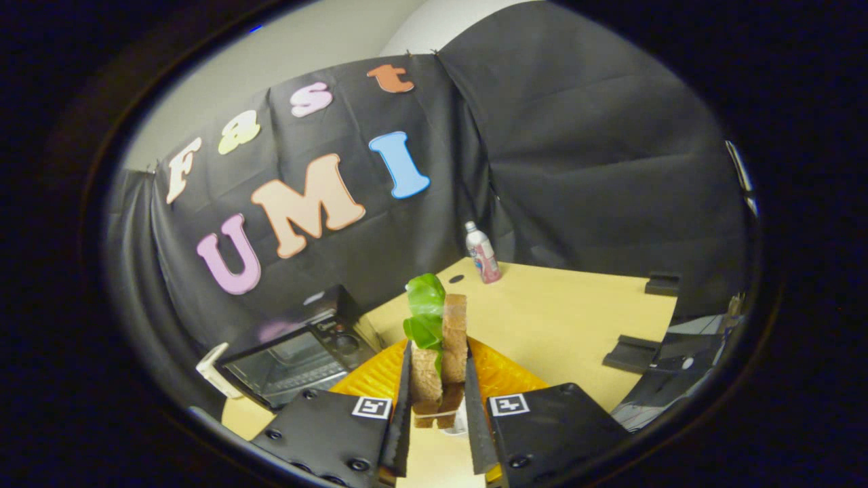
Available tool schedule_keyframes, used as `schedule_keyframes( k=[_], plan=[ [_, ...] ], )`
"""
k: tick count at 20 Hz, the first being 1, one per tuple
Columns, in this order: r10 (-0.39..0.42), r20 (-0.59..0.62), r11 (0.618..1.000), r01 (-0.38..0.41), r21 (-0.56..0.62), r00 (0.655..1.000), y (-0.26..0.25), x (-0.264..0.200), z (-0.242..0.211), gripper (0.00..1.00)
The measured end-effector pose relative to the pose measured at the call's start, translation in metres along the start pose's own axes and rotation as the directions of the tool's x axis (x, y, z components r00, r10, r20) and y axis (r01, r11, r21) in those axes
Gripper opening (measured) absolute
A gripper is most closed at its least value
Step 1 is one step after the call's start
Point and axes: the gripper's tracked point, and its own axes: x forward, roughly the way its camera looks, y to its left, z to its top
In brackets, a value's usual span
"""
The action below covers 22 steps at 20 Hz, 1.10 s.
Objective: Open the toaster oven, put the food inside, and close the toaster oven door.
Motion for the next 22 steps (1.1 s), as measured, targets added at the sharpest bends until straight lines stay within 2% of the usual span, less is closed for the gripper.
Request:
schedule_keyframes(
  k=[3,5,11,15,19,20,22],
  plan=[
    [0.065,-0.030,0.989,-0.060,0.133,0.997,0.045,0.000,-0.034,0.38],
    [0.120,-0.083,0.969,-0.099,0.228,0.989,0.079,0.005,-0.068,0.38],
    [0.245,-0.173,0.860,-0.131,0.494,0.954,0.173,0.027,-0.146,0.38],
    [0.255,-0.232,0.838,-0.095,0.537,0.939,0.215,0.053,-0.185,0.38],
    [0.293,-0.235,0.789,-0.096,0.607,0.927,0.252,0.090,-0.204,0.38],
    [0.300,-0.234,0.784,-0.100,0.613,0.925,0.259,0.102,-0.207,0.38],
    [0.299,-0.249,0.803,-0.103,0.586,0.921,0.268,0.120,-0.217,0.38]
  ],
)
